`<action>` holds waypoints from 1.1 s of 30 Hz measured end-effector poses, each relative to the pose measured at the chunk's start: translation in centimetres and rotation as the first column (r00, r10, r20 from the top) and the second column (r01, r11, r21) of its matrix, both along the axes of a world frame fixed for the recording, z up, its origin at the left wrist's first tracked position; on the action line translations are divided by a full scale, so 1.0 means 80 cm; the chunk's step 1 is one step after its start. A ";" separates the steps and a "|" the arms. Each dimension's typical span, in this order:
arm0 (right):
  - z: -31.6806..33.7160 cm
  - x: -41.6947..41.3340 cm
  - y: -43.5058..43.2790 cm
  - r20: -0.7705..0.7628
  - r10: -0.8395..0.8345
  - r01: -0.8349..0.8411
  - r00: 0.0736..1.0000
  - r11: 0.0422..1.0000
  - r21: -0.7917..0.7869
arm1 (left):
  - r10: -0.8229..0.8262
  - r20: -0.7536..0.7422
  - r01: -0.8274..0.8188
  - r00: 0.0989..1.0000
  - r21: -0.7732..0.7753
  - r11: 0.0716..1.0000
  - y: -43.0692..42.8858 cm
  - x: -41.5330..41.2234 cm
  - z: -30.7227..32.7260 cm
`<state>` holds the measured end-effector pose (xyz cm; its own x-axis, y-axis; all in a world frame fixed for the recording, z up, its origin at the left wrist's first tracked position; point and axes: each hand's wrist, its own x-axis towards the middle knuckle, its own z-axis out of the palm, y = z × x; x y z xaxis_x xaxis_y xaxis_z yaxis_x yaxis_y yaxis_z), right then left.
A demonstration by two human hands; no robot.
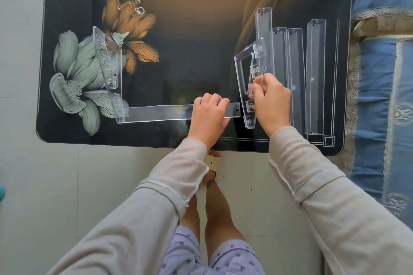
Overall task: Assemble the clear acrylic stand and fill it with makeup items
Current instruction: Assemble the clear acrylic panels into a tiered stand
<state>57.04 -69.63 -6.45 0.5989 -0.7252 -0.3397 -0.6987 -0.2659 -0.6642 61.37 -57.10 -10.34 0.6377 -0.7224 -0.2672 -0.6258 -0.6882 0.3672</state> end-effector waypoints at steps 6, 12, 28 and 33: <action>-0.004 0.012 0.009 0.073 -0.182 0.180 0.981 0.983 0.031 | 0.064 -0.071 -0.066 0.995 -0.029 0.997 -0.002 -0.003 0.001; -0.007 0.005 0.008 -0.103 -0.073 0.093 0.992 0.974 0.205 | 0.069 -0.106 -0.074 0.992 -0.040 0.996 0.000 0.000 0.001; -0.010 0.009 0.020 -0.061 -0.135 0.143 0.989 0.978 0.151 | 0.003 -0.124 -0.019 0.992 -0.130 0.991 0.008 -0.006 0.016; -0.008 0.008 0.021 -0.104 -0.014 0.015 0.995 1.000 0.010 | 0.004 -0.124 -0.020 0.992 -0.133 0.991 0.008 -0.008 0.021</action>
